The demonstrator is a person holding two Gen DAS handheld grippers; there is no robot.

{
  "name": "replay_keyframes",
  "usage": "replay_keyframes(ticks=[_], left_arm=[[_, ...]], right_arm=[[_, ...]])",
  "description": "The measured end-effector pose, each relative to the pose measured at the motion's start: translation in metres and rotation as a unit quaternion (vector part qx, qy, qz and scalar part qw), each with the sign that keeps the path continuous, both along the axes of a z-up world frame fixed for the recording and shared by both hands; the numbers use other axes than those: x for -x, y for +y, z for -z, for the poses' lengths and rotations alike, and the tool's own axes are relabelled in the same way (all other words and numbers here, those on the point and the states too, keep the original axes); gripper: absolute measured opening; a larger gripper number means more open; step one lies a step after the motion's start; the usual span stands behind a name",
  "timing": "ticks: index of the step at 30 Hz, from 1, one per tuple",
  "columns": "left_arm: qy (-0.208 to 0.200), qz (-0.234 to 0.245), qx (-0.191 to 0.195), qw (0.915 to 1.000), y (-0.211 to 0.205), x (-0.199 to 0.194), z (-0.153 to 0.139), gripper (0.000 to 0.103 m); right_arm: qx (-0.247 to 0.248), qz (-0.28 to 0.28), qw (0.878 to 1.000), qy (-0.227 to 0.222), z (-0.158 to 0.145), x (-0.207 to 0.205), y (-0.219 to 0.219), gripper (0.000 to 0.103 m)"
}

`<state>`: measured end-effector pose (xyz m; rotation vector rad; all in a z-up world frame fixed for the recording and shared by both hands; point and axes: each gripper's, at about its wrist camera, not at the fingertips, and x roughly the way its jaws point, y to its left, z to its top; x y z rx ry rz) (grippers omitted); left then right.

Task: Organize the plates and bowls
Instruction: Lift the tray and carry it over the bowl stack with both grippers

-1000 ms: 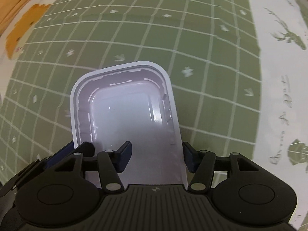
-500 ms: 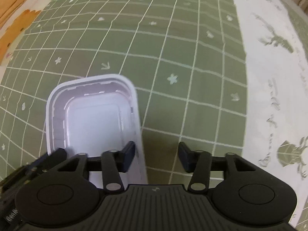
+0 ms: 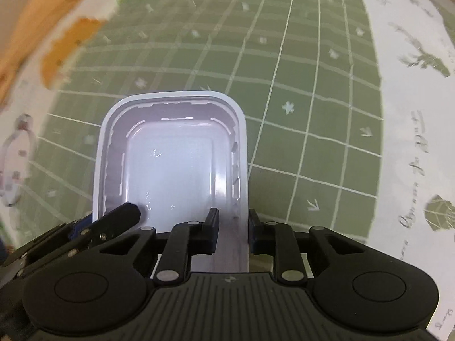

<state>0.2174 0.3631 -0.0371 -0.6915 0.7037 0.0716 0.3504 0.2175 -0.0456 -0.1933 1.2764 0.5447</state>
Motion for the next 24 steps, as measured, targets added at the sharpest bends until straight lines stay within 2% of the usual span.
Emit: replay_keyframes(ticks=[5, 9, 12, 14, 17, 24], left_arm=[[-0.07, 0.037, 0.015, 0.9967, -0.034, 0.031, -0.043, 0.022], [-0.093, 0.085, 0.03, 0.9916, -0.068, 0.045, -0.063, 0.023], [-0.098, 0.128, 0.034, 0.9863, -0.097, 0.054, -0.069, 0.025], [-0.093, 0.149, 0.038, 0.9837, -0.114, 0.057, -0.069, 0.027], [-0.075, 0.17, 0.022, 0.9824, -0.133, 0.051, -0.06, 0.027], [-0.015, 0.198, -0.023, 0.9799, -0.155, 0.035, -0.034, 0.028]], right_arm=[[-0.052, 0.002, 0.997, -0.055, -0.062, 0.042, -0.061, 0.022], [-0.079, 0.02, 0.993, -0.089, -0.095, 0.074, -0.119, 0.022], [-0.08, 0.038, 0.991, -0.105, -0.106, 0.097, -0.159, 0.022], [-0.08, 0.055, 0.99, -0.102, -0.102, 0.105, -0.182, 0.022], [-0.091, 0.084, 0.989, -0.085, -0.088, 0.109, -0.209, 0.022], [-0.087, 0.118, 0.989, -0.026, -0.04, 0.099, -0.231, 0.022]])
